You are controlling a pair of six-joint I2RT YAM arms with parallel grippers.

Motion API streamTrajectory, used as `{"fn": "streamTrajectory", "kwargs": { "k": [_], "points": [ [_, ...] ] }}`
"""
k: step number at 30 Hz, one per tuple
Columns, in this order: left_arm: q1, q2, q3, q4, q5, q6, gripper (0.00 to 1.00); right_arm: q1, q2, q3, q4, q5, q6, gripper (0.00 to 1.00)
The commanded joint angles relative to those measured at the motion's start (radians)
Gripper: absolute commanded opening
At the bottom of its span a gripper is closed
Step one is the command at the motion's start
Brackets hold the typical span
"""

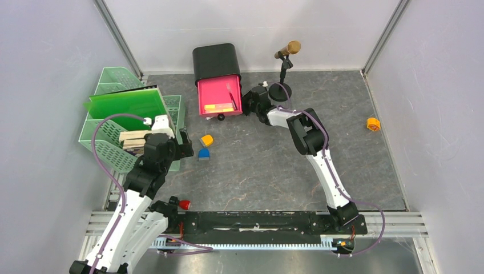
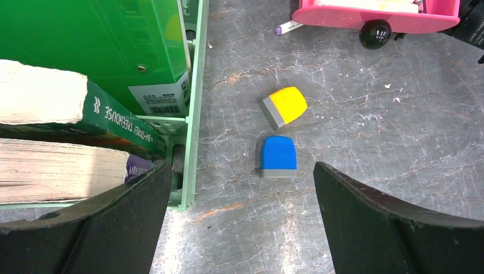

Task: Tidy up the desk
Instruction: Move the stationery to the center of the board.

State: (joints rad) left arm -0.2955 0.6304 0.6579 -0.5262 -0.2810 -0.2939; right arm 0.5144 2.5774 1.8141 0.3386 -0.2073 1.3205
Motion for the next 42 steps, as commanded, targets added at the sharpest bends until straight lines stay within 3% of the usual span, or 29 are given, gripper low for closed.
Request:
{"fn": "streamTrajectory", "kwargs": {
  "k": [1,8,17,42],
  "points": [
    [0.006,-0.003,-0.010,0.015,-0.025,0.022,1.00,-0.004,0.071,0.065,-0.125,0.065,-0.026,0.00],
    [0.006,0.003,-0.018,0.025,-0.024,0.024,1.00,0.013,0.102,0.109,-0.181,0.033,-0.053,0.00],
    [0.006,0.003,-0.016,0.030,-0.023,0.027,1.00,0.047,0.048,0.004,-0.185,-0.035,-0.118,0.00],
    [0.005,-0.057,-0.012,-0.001,0.001,-0.050,1.00,0.123,-0.133,-0.397,0.087,-0.214,-0.100,0.00]
  ]
}}
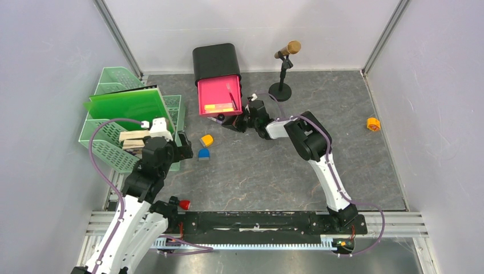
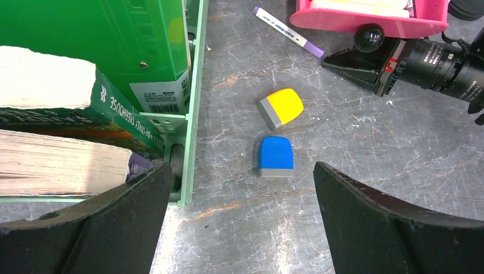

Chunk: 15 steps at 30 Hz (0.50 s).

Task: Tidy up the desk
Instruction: Move the stationery to the center of the board.

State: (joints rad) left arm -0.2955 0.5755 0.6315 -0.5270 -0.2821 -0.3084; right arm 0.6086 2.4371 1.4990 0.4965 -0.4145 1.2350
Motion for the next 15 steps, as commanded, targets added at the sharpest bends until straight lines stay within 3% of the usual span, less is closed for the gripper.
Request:
{"fn": "streamTrajectory", "kwargs": {
  "k": [1,8,15],
  "points": [
    [0.005,-0.002,0.016,-0.004,0.003,-0.037,1.00,0.030,0.001,-0.103,-0.053,-0.005,-0.006,0.00],
    [0.006,-0.019,0.020,-0.016,-0.001,-0.046,1.00,0.003,-0.038,-0.186,0.032,0.043,0.018,0.02],
    [0.006,-0.020,0.019,-0.021,-0.003,-0.047,1.00,-0.035,-0.008,-0.112,0.040,0.072,0.029,0.19]
  ]
}}
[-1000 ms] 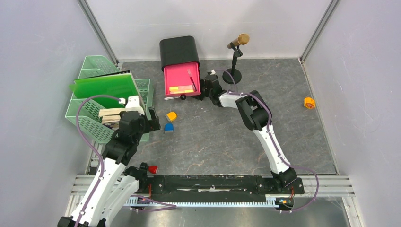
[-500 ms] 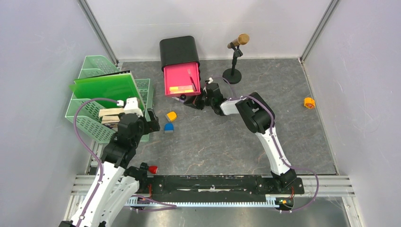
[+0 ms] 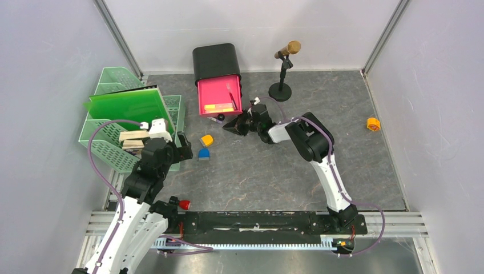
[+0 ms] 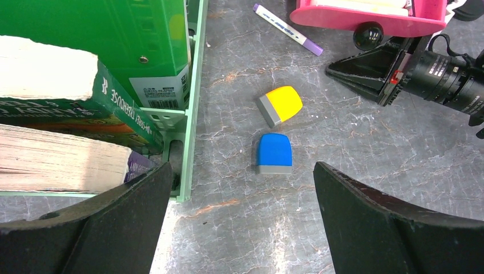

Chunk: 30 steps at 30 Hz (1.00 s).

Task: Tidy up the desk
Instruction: Move the stationery to the center of the board.

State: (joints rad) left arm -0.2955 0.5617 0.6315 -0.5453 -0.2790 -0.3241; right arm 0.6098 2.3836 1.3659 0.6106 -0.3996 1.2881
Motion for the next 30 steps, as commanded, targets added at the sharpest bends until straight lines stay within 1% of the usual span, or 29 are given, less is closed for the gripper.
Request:
{"fn": "streamTrajectory", "kwargs": {
  "k": [1,6,9,11,13,21,26,30],
  "points": [
    [0.005,-0.005,0.018,-0.003,-0.006,-0.032,1.00,-0.038,0.055,0.034,-0.071,0.057,-0.019,0.20],
    [0.006,0.002,0.016,0.001,-0.011,-0.032,1.00,-0.041,0.121,0.122,-0.066,0.032,-0.001,0.23],
    [0.006,0.004,0.017,0.001,-0.011,-0.032,1.00,-0.044,0.140,0.133,-0.057,0.046,0.016,0.25],
    [0.005,0.005,0.017,0.002,-0.011,-0.032,1.00,-0.044,0.160,0.148,-0.045,0.052,0.032,0.25],
    [0.006,0.006,0.016,0.001,-0.011,-0.030,1.00,-0.042,0.195,0.199,-0.054,0.044,0.047,0.25],
    [0.006,0.007,0.010,0.002,-0.019,-0.022,1.00,-0.029,0.293,0.377,-0.127,0.020,0.065,0.21],
    [0.006,0.013,0.007,0.008,-0.019,-0.022,1.00,-0.005,0.275,0.326,-0.112,-0.003,0.062,0.21],
    [0.005,0.014,0.004,0.013,-0.018,-0.023,1.00,0.028,0.234,0.202,-0.022,-0.025,0.099,0.21]
  ]
}}
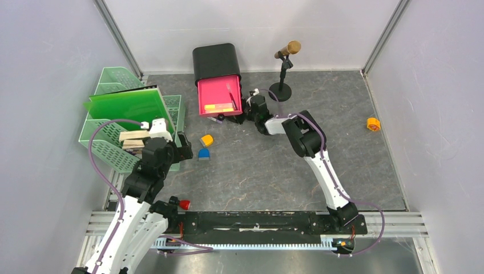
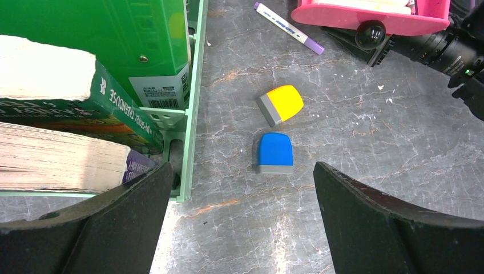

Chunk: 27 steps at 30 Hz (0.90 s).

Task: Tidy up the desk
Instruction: Move the stationery to the center of the board.

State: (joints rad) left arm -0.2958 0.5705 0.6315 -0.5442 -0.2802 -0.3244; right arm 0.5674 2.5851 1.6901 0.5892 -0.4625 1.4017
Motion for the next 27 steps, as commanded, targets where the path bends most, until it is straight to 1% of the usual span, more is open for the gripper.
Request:
{"fn": "streamTrajectory", "kwargs": {
  "k": [1,4,7,18,23,27],
  "points": [
    [0.006,0.005,0.004,0.013,-0.017,-0.022,1.00,0.081,0.024,-0.153,0.035,0.034,0.003,0.21],
    [0.006,0.005,0.005,0.013,-0.014,-0.023,1.00,0.105,0.000,-0.242,0.124,0.032,0.050,0.21],
    [0.006,0.002,0.008,0.014,-0.013,-0.023,1.00,0.124,-0.010,-0.277,0.155,0.024,0.071,0.21],
    [0.006,-0.022,0.010,0.001,-0.013,-0.039,1.00,0.143,-0.055,-0.284,0.091,0.030,0.033,0.20],
    [0.006,-0.027,0.008,0.003,-0.008,-0.039,1.00,0.140,-0.108,-0.344,0.082,0.044,-0.021,0.21],
    [0.006,0.040,0.040,-0.003,0.064,-0.036,1.00,0.131,-0.159,-0.415,0.094,0.035,-0.057,0.21]
  ]
}}
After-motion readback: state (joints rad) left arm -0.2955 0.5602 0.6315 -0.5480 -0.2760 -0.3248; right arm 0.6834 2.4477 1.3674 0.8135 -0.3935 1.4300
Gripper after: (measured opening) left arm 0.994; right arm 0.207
